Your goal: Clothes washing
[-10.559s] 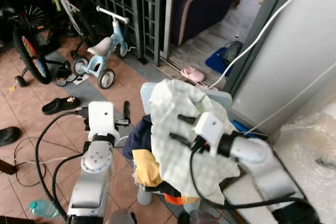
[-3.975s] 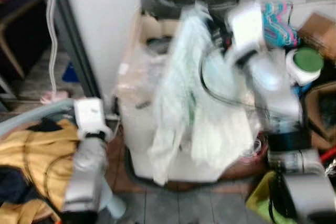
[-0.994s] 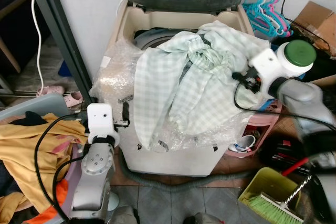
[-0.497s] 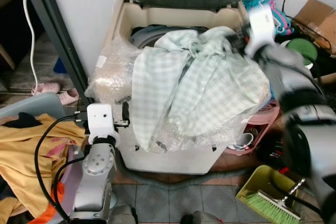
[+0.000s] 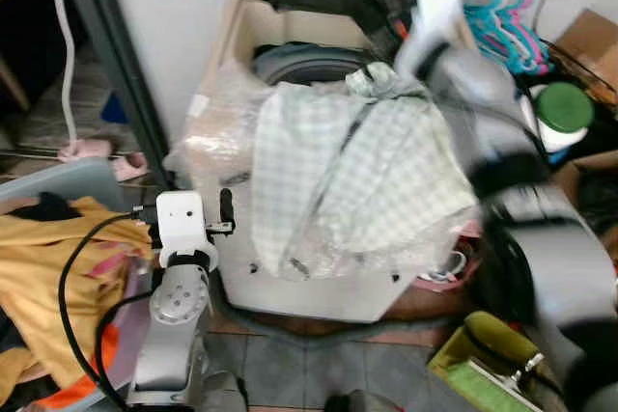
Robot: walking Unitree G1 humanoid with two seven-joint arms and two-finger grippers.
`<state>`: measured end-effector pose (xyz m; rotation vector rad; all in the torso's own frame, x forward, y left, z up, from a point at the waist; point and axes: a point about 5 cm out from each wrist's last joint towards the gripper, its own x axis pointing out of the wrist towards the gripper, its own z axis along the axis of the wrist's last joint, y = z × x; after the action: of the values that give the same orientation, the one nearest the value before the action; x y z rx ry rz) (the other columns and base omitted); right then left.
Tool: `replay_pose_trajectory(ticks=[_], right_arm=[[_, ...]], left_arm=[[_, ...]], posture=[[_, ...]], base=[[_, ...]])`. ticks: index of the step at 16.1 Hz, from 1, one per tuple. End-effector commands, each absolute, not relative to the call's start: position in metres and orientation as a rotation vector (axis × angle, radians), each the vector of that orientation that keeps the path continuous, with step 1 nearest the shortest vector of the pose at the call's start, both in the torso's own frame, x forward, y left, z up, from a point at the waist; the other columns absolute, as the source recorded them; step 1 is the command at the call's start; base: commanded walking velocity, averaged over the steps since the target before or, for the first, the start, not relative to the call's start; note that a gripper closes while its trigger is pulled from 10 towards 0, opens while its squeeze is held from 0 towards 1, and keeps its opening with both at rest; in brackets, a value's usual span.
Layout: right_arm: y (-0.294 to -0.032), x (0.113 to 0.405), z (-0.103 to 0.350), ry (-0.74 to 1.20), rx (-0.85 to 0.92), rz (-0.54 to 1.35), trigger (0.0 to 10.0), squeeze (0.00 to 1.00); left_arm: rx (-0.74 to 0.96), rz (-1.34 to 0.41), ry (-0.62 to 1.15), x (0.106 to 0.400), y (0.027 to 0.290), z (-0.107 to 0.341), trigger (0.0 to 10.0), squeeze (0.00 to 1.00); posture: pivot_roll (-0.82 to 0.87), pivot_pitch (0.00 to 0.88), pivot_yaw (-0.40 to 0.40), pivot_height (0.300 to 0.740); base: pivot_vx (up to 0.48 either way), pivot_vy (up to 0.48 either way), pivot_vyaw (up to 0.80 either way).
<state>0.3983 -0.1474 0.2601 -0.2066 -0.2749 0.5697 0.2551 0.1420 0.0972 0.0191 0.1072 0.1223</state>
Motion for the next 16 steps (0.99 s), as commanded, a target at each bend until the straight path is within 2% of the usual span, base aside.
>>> replay_pose_trajectory(ticks=[1, 4, 6, 7, 10, 15, 16], right_arm=[[-0.161, 0.394, 0.272, -0.337, -0.206, 0.512, 10.0, 1.00], [-0.182, 0.378, 0.253, -0.341, -0.160, 0.383, 10.0, 1.00], [-0.191, 0.364, 0.237, -0.339, -0.129, 0.267, 10.0, 1.00], [-0.194, 0.356, 0.230, -0.344, -0.059, 0.176, 10.0, 1.00], [-0.187, 0.333, 0.208, -0.321, -0.026, 0.075, 10.0, 1.00], [-0.178, 0.316, 0.184, -0.214, 0.043, 0.011, 10.0, 1.00], [-0.177, 0.311, 0.176, -0.172, 0.035, 0.008, 10.0, 0.85]], left_arm=[[0.016, 0.122, 0.113, 0.257, 0.140, 0.098, 10.0, 0.00], [0.026, 0.097, 0.111, 0.260, 0.137, 0.099, 10.0, 0.00], [0.040, 0.082, 0.108, 0.261, 0.138, 0.100, 10.0, 0.00], [0.057, 0.075, 0.100, 0.262, 0.139, 0.101, 10.0, 0.00], [0.105, 0.056, 0.111, 0.263, 0.141, 0.102, 10.0, 0.00], [0.186, 0.034, 0.106, 0.264, 0.152, 0.110, 10.0, 0.00], [0.197, 0.046, 0.117, 0.260, 0.158, 0.109, 10.0, 0.00]], posture=[[-0.03, 0.038, -0.059, 0.740], [-0.04, 0.039, -0.032, 0.740], [-0.04, 0.039, -0.015, 0.740], [-0.04, 0.038, -0.006, 0.740], [-0.02, 0.033, 0.018, 0.740], [0.00, 0.048, 0.039, 0.740], [0.00, 0.059, 0.030, 0.740]], base=[[0.000, 0.368, 0.00], [0.000, 0.476, 0.00], [0.000, 0.000, 0.00], [0.000, 0.000, 0.00], [0.000, 0.000, 0.00], [0.000, 0.000, 0.00], [0.000, 0.000, 0.00]])
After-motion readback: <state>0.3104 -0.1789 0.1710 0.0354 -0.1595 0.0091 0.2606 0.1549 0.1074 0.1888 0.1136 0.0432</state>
